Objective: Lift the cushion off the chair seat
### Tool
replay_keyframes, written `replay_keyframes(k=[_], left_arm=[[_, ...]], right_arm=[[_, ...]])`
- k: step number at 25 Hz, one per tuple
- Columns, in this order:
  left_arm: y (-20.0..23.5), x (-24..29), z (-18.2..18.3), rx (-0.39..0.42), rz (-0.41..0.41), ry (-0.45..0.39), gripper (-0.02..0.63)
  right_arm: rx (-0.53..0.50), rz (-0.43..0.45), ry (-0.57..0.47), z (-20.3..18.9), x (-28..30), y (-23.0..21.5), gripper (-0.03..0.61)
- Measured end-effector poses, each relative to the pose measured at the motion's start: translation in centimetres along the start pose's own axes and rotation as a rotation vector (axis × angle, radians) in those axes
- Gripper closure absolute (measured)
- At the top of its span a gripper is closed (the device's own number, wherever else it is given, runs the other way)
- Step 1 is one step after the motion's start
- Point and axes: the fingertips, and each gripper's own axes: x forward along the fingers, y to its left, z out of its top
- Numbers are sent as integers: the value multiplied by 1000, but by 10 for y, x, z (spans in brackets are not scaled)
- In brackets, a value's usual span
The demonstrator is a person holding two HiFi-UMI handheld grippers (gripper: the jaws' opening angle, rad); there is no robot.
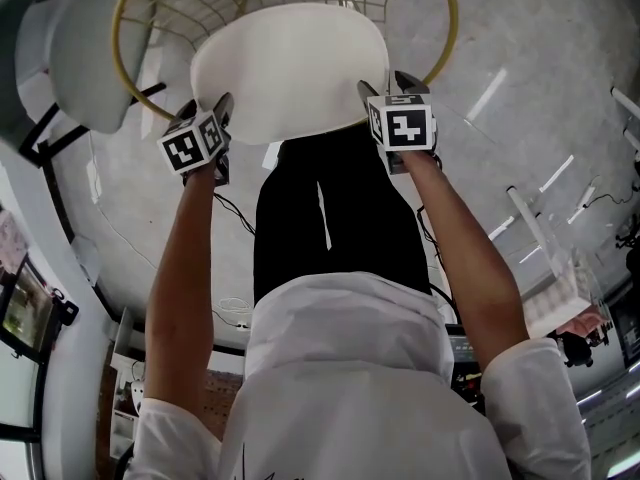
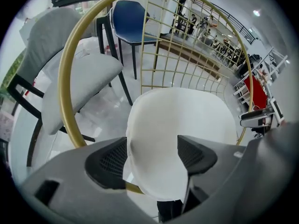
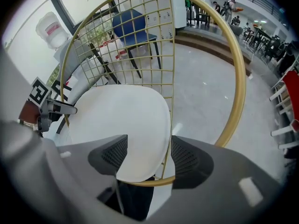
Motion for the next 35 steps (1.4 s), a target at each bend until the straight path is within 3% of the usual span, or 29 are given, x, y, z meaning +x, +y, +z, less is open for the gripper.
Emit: replay_keyframes(k=[7, 21, 35], left_arm=[[1, 11, 4, -29, 33, 4, 249], [4, 31, 6, -41, 99, 49, 238], [3, 41, 8, -113, 66, 84, 247]], right_arm=[[1, -4, 1, 4, 9, -8, 276], [56, -12, 46, 6, 36, -12, 273], [130, -50, 73, 12, 50, -17, 279]])
